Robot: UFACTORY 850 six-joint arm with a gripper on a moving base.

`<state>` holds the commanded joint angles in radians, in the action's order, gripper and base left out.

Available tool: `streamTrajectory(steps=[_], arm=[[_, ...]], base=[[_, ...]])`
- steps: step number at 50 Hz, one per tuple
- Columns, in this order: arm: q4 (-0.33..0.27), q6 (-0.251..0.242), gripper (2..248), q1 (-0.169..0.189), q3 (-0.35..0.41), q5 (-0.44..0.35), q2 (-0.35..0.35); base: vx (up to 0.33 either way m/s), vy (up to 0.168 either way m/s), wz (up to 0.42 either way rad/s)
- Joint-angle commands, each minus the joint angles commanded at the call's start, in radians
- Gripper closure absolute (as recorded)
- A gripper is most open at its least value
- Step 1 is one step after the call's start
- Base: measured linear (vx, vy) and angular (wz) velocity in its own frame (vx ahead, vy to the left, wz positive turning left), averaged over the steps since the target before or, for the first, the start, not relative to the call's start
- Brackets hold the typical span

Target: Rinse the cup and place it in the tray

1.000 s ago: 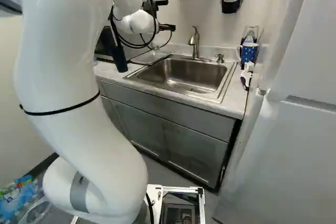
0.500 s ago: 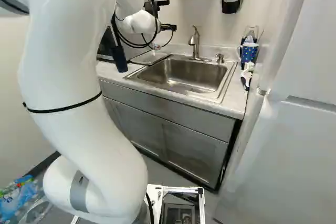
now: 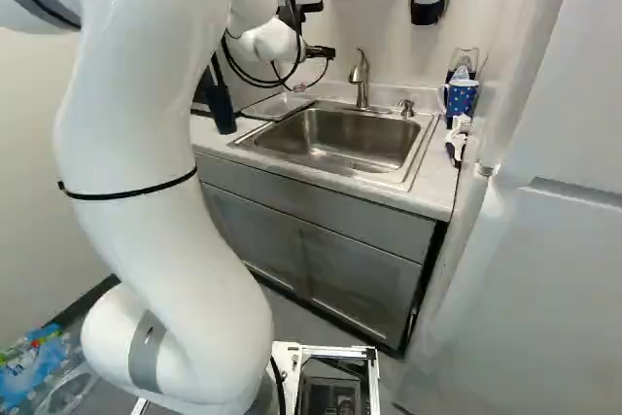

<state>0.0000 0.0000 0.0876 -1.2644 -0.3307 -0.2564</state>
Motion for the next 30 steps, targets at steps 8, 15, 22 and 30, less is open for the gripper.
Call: streamTrajectory(steps=[8, 15, 22, 30], arm=[[0.000, 0.000, 3, 0.012, -0.017, 0.022, -0.015], [0.000, 0.000, 3, 0.023, -0.029, 0.037, -0.026], [0.000, 0.000, 3, 0.033, -0.042, 0.042, -0.037], [0.000, 0.000, 3, 0.046, -0.057, 0.042, -0.050]], base=[[0.000, 0.000, 0.000], [0.000, 0.000, 0.000], [0.000, 0.000, 0.000], [0.000, 0.000, 0.000]])
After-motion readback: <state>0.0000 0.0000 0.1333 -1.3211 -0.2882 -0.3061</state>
